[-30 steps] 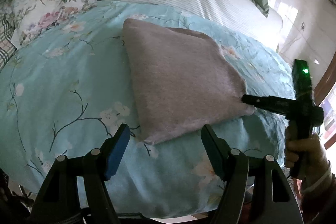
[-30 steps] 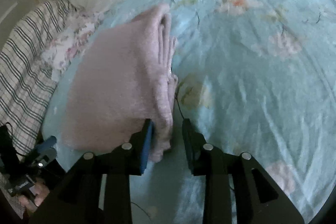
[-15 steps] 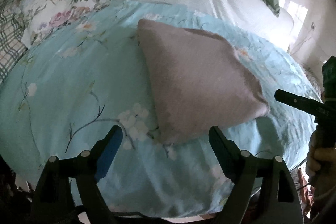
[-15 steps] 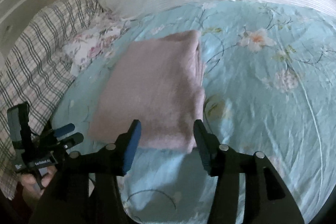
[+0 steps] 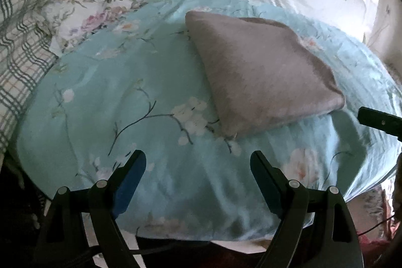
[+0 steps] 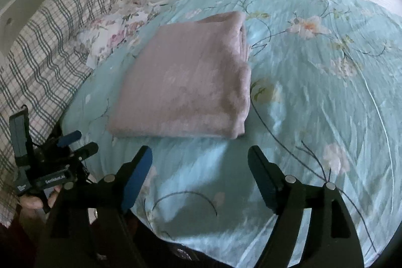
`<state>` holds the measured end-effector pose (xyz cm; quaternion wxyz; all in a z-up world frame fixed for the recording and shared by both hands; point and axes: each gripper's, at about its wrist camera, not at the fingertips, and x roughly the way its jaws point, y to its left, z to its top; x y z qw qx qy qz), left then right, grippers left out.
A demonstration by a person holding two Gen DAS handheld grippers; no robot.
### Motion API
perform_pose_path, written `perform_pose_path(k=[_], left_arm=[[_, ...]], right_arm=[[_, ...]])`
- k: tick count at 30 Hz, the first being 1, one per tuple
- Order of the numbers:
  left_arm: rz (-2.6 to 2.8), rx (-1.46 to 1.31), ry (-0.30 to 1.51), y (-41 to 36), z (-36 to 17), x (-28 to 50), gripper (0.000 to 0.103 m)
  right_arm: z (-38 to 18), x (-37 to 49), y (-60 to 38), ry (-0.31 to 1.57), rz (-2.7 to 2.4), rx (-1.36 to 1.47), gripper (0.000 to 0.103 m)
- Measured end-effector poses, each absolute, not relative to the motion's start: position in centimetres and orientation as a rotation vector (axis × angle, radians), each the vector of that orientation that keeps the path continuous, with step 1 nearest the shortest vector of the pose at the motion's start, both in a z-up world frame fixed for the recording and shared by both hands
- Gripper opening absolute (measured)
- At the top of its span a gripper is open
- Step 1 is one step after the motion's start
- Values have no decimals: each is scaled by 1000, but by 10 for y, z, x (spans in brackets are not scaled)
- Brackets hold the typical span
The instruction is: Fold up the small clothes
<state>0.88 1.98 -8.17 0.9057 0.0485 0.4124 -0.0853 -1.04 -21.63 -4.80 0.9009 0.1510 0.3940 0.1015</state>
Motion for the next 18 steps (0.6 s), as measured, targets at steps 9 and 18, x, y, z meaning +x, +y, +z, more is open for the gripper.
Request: perform_pose_path(k=[9,18], left_arm=[[-144,201,804,3,-59,-10,85],[-131,245,736,-6,-26,-4,88]], right_arm=[[-45,-25,-210,813,231,259,96],[-21,-26,-209,759,244,221,98]])
